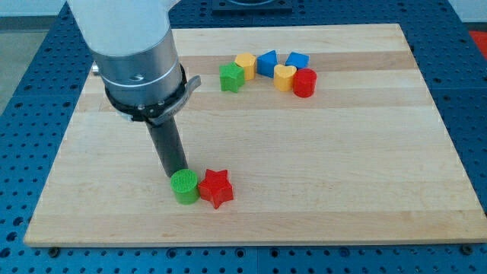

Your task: Push green star into the red star

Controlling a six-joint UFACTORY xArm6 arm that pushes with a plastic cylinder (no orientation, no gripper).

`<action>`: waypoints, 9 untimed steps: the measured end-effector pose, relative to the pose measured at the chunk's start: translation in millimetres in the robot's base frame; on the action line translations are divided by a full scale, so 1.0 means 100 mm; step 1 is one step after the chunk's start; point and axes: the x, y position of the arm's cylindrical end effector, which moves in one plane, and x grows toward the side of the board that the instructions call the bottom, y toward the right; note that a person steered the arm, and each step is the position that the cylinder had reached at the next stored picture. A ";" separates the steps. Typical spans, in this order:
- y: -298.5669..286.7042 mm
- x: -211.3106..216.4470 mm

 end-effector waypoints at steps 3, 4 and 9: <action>0.12 -0.31; 0.19 -0.87; 0.86 -1.99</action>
